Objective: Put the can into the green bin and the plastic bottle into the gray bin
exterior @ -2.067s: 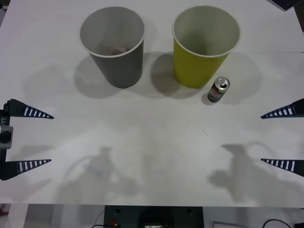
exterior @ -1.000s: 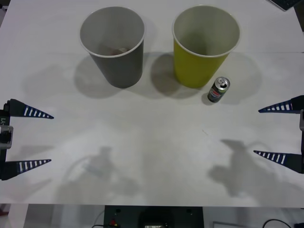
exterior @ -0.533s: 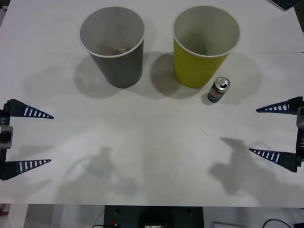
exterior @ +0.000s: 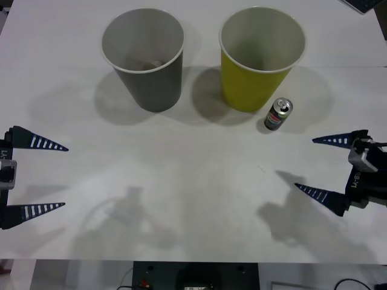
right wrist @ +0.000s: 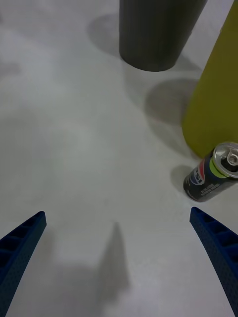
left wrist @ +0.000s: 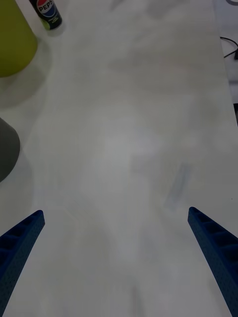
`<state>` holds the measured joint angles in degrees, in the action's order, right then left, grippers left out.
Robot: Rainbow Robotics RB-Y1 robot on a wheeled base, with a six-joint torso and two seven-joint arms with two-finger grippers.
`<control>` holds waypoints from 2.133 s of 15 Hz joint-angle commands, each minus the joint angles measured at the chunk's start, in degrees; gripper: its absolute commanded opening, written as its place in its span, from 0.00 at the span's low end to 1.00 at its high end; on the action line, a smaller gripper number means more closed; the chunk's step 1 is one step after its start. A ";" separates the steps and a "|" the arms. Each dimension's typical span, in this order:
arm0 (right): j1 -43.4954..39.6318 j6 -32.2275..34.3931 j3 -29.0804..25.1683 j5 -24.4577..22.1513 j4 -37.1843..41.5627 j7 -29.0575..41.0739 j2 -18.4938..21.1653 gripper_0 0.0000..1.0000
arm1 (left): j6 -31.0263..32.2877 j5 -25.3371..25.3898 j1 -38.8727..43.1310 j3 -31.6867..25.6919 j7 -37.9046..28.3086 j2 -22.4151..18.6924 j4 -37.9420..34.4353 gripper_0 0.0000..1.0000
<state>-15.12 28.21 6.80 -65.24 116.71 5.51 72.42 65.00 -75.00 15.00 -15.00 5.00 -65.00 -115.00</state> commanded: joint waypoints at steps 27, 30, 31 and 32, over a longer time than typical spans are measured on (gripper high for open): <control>41.75 -80.51 75.64 -19.67 -21.96 51.80 -9.49 1.00 | 0.00 0.00 0.00 0.00 0.00 0.00 0.00 1.00; 42.62 -82.26 75.64 -19.58 -26.18 53.03 -12.04 1.00 | 0.00 0.00 0.00 0.00 0.00 0.00 0.00 1.00; 42.89 -82.88 75.64 -19.14 -27.32 53.55 -12.83 1.00 | 0.00 0.00 0.00 0.00 0.00 0.00 0.00 1.00; 43.15 -83.49 75.64 -18.52 -28.12 54.08 -13.71 1.00 | 0.00 0.00 0.00 0.00 0.00 0.00 0.00 1.00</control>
<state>27.85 -54.85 82.45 -84.21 89.21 59.21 59.34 65.00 -75.00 15.00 -15.00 5.00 -65.00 -115.00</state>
